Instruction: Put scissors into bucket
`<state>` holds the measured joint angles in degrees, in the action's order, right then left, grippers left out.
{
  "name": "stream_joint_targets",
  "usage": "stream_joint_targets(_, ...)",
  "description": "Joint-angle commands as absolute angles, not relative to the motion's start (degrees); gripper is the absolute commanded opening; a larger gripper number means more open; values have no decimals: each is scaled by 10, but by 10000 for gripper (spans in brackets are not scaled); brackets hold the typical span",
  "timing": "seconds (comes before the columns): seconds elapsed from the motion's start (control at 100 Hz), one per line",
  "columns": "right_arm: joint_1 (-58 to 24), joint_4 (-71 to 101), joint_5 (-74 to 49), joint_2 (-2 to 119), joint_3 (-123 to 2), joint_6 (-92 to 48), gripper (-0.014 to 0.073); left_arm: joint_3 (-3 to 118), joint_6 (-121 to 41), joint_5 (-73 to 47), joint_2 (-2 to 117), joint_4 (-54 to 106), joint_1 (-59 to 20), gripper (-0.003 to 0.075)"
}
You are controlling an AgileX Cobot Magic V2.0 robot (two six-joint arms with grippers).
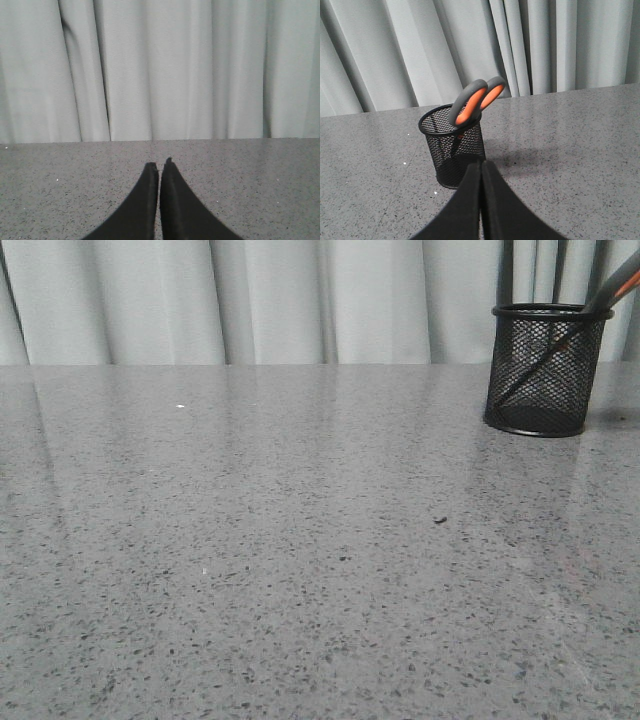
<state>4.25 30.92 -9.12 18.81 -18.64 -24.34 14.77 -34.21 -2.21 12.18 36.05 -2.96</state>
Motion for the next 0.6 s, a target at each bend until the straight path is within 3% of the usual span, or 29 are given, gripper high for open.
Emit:
stream_joint_targets(0.0,47,308,-54,191,-201,-251,-69,163,-336,11,126,366,-29,-20)
stream_joint_targets(0.28,47,308,-54,191,-201,-251,-69,162,-336,11,126,364,-29,-20)
stream_joint_targets(0.35,47,308,-54,191,-201,-251,-69,157,-311,7,124,300,-29,-20)
stream_joint_targets(0.48,47,308,-54,191,-201,-251,-69,123,-85,10,98,75,-27,-20)
stream_joint_targets(0.59,47,308,-54,191,-201,-251,-69,69,-48,11,61,40,-27,-20)
